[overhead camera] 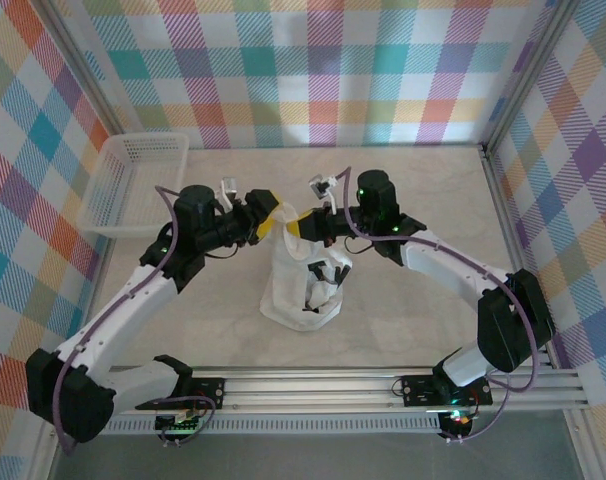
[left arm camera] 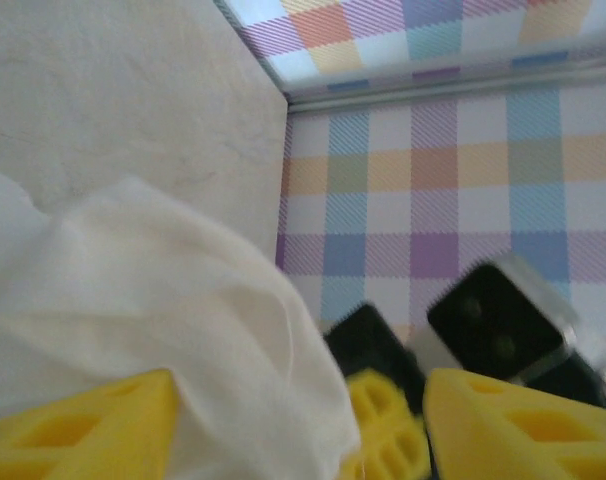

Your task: Fold the inside-out t-shirt

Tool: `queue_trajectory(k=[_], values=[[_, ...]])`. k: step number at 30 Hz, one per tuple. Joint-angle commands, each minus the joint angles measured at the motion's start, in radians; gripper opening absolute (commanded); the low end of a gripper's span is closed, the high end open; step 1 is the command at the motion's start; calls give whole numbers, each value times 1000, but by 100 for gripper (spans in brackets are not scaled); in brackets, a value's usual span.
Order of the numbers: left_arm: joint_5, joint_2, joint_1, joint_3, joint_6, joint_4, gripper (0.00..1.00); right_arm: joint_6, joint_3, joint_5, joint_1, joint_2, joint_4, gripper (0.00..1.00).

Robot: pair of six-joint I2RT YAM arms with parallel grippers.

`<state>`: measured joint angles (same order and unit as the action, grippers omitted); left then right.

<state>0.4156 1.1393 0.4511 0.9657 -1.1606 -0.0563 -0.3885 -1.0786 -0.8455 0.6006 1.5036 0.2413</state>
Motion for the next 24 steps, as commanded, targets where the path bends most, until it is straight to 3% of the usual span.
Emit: queue_trajectory(k=[1, 3, 5, 9, 11, 12, 13, 14, 18, 21, 24], values=[[-51, 20, 15, -18, -117, 147, 41, 63, -15, -11, 14, -26, -15, 0], [-59, 18, 14, -13, -99, 132, 15, 69, -13, 15, 15, -28, -33, 0], [-78, 4, 15, 3, -60, 73, 0, 69, -6, 43, 16, -29, -49, 1], [-106, -29, 5, 46, 77, -28, 0, 64, 36, 82, 16, -40, -64, 9], [-103, -34, -7, 63, 152, -85, 0, 52, 67, 128, 16, -58, -69, 32], [-97, -34, -10, 68, 193, -108, 0, 51, 83, 160, 16, -72, -76, 39], [-87, -33, -11, 68, 226, -121, 0, 54, 98, 182, 14, -83, -80, 39], [-59, -27, -12, 67, 260, -121, 0, 58, 113, 211, 14, -95, -84, 35], [89, 30, -12, 85, 378, -162, 0, 98, 121, 258, 12, -90, -150, 0], [70, 32, -11, 93, 447, -276, 0, 103, 114, 273, 7, -78, -184, 0], [-5, 12, -14, 97, 513, -368, 0, 55, 168, 267, -19, -111, -104, 0]])
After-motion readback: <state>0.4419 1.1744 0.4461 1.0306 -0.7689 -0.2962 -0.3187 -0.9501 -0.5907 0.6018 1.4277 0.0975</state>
